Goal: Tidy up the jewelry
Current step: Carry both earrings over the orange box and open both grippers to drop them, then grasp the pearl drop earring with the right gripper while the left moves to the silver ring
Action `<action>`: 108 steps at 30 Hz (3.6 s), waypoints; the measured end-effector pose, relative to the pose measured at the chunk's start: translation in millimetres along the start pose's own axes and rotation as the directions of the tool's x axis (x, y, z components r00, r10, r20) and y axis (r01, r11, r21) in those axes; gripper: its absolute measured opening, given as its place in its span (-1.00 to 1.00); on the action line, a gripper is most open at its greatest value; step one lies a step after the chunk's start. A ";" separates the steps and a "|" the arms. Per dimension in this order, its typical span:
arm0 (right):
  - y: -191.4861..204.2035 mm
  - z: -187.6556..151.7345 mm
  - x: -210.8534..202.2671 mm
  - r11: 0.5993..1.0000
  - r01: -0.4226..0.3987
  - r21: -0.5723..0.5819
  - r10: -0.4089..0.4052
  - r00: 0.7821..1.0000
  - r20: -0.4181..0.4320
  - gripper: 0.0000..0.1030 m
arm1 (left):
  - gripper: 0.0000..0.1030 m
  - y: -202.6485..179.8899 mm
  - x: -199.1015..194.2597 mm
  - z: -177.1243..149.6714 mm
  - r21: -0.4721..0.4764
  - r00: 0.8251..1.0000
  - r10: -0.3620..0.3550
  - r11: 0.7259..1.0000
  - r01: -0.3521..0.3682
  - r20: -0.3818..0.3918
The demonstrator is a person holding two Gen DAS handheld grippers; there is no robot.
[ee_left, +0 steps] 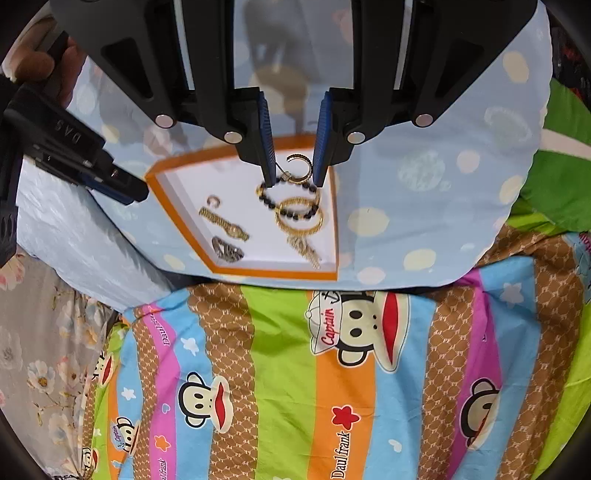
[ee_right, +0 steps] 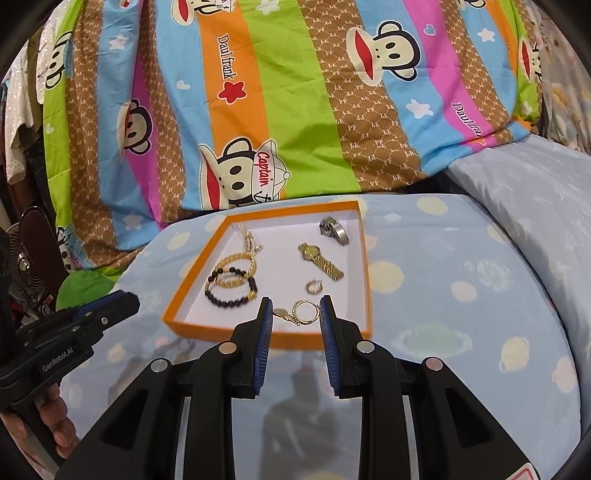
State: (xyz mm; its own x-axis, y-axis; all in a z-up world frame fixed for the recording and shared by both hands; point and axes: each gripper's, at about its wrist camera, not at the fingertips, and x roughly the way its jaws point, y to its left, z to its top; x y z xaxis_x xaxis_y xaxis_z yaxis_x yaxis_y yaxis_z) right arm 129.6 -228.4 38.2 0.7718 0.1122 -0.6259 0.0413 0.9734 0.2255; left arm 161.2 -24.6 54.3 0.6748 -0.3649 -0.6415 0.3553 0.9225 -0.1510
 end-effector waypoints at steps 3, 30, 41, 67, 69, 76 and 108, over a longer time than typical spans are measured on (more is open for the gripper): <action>-0.7 7.3 16.2 1.000 0.001 0.001 -0.001 1.000 -0.014 -0.53 | -0.62 -3.4 16.4 12.4 -0.006 1.000 -0.016 1.000 0.016 -0.001; -8.2 -1.7 69.6 1.000 -0.011 0.029 0.013 0.996 -0.088 -0.52 | -0.62 -10.8 89.4 -1.2 -0.016 0.994 -0.031 0.999 0.030 -0.102; -8.1 -2.8 71.4 0.999 -0.015 0.029 0.018 0.996 -0.090 -0.51 | -0.62 -10.0 94.0 -4.3 -0.014 0.994 -0.025 1.000 0.024 -0.108; -3.5 -42.2 8.0 1.000 0.013 0.024 -0.013 1.000 -0.012 -0.12 | -0.13 29.9 25.4 -34.8 -0.122 0.999 0.031 0.992 -0.029 0.016; 1.3 -55.9 -4.0 1.000 0.006 0.026 -0.005 1.000 -0.020 -0.12 | -0.12 31.0 18.4 -43.6 -0.111 0.999 0.045 0.993 -0.043 0.009; 30.1 -98.3 -36.8 0.999 -0.044 -0.020 0.043 0.997 -0.069 -0.12 | -0.12 30.5 -7.2 -75.3 -0.100 0.998 0.050 0.994 -0.052 -0.024; 64.9 -125.1 -24.8 0.998 -0.028 -0.049 0.017 0.978 -0.208 -0.83 | -0.01 29.7 -31.6 -104.2 -0.128 0.997 0.047 0.990 -0.055 -0.067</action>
State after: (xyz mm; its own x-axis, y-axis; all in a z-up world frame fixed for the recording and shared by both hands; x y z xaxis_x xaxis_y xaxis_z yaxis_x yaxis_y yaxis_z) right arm 33.7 -143.0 -25.0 0.6233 0.1684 -0.7637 -0.0118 0.9785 0.2061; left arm 83.0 27.4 -8.3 0.6460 -0.3118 -0.6968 0.2317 0.9498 -0.2103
